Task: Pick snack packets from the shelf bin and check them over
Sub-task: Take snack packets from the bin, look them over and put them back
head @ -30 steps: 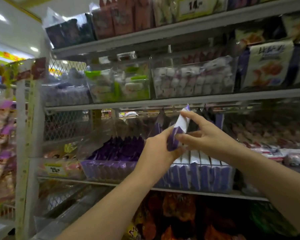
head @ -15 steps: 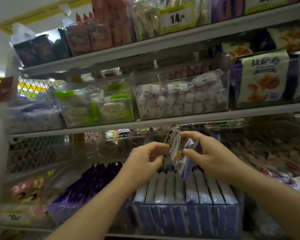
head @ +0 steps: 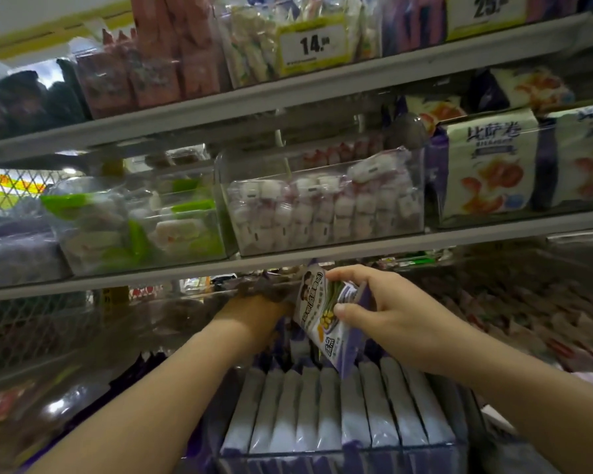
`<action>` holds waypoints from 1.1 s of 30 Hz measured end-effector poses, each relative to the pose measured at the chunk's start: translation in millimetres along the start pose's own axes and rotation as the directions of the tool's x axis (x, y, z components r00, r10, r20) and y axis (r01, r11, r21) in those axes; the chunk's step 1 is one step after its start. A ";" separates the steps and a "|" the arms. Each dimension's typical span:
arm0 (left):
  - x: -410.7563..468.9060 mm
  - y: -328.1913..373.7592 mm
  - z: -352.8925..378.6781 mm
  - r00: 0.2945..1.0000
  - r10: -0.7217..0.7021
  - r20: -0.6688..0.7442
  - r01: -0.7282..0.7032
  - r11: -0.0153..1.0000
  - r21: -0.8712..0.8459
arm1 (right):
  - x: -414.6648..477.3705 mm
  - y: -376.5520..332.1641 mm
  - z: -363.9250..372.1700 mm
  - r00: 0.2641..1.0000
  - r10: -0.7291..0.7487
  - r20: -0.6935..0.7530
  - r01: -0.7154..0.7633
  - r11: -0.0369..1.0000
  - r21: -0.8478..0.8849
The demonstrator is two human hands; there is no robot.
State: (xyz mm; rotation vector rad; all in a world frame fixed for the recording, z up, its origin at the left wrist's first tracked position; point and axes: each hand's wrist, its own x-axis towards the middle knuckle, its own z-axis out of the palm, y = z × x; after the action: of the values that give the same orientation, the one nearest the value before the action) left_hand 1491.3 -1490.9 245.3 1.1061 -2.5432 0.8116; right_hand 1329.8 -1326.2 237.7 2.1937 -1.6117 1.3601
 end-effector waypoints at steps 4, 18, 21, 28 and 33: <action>-6.1 -10.2 2.0 0.984 -0.067 -0.166 0.034 0.981 -0.193 | 6.2 -5.5 7.8 0.999 0.028 0.031 -0.030 0.998 0.064; -14.8 -15.4 12.8 0.930 -0.196 -0.311 0.102 0.951 -0.293 | 60.4 -1.9 45.9 0.974 0.215 0.071 -0.197 0.958 -0.208; -13.7 -16.2 14.0 0.936 -0.202 -0.290 0.117 0.952 -0.284 | 77.5 2.8 57.8 0.976 0.199 0.092 -0.159 0.931 -0.330; -7.8 -19.3 17.0 0.958 -0.212 -0.191 0.147 0.941 -0.306 | 103.5 21.9 91.8 0.945 0.270 0.184 -0.151 0.861 -0.486; -4.5 -20.4 22.7 0.959 -0.224 -0.176 0.159 0.933 -0.323 | 103.4 36.5 90.1 0.973 0.109 0.202 -0.008 0.897 -0.442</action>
State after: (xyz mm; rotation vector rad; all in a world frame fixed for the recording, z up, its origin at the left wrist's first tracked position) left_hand 1509.1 -1512.9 232.8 1.0826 -2.2448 0.4384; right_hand 1357.9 -1465.2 241.2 2.0820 -1.8508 0.6774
